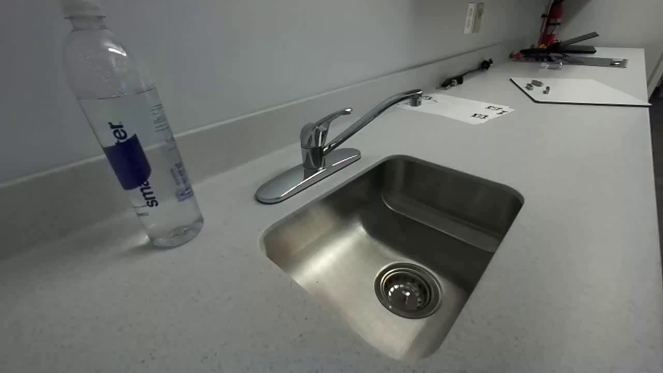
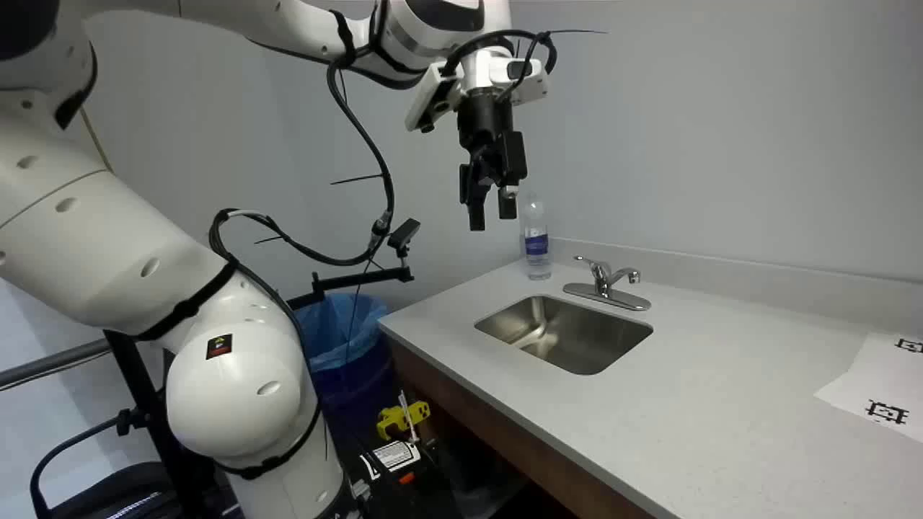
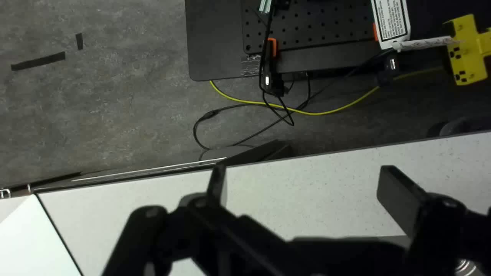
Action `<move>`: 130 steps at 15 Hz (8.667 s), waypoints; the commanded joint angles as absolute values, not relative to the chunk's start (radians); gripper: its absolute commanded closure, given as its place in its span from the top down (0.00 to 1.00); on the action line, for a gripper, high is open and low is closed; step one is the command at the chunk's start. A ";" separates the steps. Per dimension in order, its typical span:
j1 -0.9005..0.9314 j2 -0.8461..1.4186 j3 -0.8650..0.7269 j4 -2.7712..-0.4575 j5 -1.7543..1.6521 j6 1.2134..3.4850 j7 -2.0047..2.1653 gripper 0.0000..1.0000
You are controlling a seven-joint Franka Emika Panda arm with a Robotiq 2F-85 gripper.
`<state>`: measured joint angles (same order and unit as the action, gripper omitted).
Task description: Move the faucet to the left
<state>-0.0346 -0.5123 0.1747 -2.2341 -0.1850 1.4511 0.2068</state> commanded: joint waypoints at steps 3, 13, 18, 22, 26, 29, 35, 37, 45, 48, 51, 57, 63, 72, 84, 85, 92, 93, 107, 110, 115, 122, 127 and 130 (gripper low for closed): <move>-0.006 -0.506 0.153 -2.231 -0.193 1.447 0.218 1.00; -0.006 -0.506 0.153 -2.231 -0.193 1.447 0.218 1.00; -0.006 -0.494 0.155 -2.224 -0.194 1.450 0.225 1.00; -0.006 -0.433 0.164 -2.196 -0.190 1.458 0.254 1.00; -0.003 -0.327 0.171 -2.136 -0.174 1.485 0.314 1.00; 0.005 -0.236 0.172 -2.071 -0.162 1.520 0.369 1.00; 0.033 -0.079 0.159 -1.941 -0.148 1.616 0.403 1.00; 0.039 -0.040 0.152 -1.910 -0.146 1.656 0.392 1.00; 0.049 0.035 0.127 -1.883 -0.171 1.783 0.397 1.00; 0.050 0.072 0.115 -1.851 -0.170 1.788 0.400 1.00; 0.051 0.074 0.114 -1.846 -0.170 1.788 0.401 1.00; 0.058 0.102 0.114 -1.820 -0.175 1.780 0.433 1.00; 0.066 0.215 0.102 -1.724 -0.177 1.821 0.388 1.00; 0.064 0.413 0.076 -1.541 -0.146 1.948 0.190 1.00; 0.156 0.616 0.014 -1.275 -0.152 1.912 0.451 1.00; 0.167 0.633 0.007 -1.252 -0.154 1.909 0.480 1.00; 0.223 0.758 -0.040 -1.101 -0.163 1.889 0.619 1.00; 0.226 0.772 -0.042 -1.086 -0.161 1.887 0.629 1.00; 0.242 0.883 -0.055 -0.956 -0.156 1.807 0.685 1.00; 0.236 0.880 -0.049 -0.955 -0.148 1.787 0.675 1.00; 0.235 0.841 -0.032 -1.013 -0.137 1.769 0.643 1.00; 0.229 0.838 0.000 -1.006 -0.098 1.691 0.569 1.00; 0.220 0.815 0.054 -1.027 -0.084 1.654 0.522 1.00; 0.217 0.818 0.077 -1.013 -0.074 1.639 0.493 1.00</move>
<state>0.2252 0.8413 0.0385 -1.0093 -0.1231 1.6818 0.5260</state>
